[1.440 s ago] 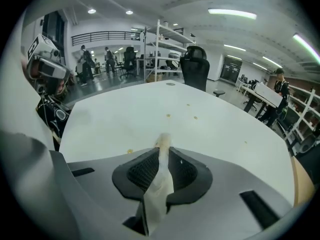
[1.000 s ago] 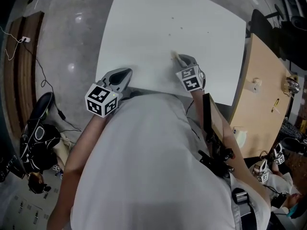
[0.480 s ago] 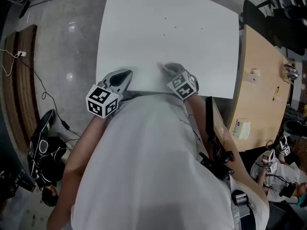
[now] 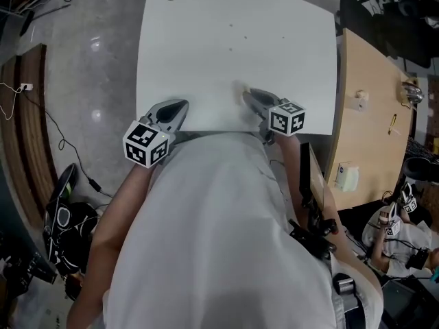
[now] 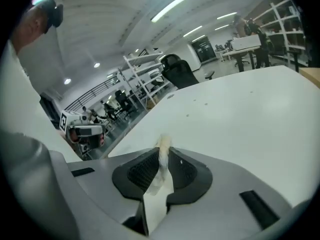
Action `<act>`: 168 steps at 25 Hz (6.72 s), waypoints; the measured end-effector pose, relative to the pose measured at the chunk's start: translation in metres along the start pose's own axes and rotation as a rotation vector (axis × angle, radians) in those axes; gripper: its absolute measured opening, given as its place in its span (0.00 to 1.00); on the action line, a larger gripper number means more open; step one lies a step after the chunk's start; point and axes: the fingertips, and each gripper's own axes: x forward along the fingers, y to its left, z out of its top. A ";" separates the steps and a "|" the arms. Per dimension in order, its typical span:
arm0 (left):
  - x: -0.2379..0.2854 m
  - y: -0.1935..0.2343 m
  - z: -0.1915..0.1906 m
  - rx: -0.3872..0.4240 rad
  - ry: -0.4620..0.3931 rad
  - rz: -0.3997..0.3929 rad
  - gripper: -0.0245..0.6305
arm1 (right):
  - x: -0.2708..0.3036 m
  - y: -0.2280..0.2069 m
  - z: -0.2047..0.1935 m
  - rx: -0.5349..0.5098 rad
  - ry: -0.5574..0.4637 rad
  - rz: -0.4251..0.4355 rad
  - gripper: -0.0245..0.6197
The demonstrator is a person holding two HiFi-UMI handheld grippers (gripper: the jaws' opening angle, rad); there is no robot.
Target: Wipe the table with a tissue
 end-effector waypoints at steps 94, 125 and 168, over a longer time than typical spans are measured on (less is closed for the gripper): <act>0.068 -0.042 0.021 -0.027 0.055 0.225 0.05 | 0.042 -0.135 0.104 -0.626 0.185 -0.064 0.13; 0.030 0.000 0.017 -0.076 0.050 0.220 0.05 | 0.097 -0.095 0.106 -1.225 0.435 0.002 0.13; -0.013 0.009 0.009 -0.084 -0.002 0.254 0.05 | 0.110 -0.051 0.081 -0.887 0.395 -0.206 0.13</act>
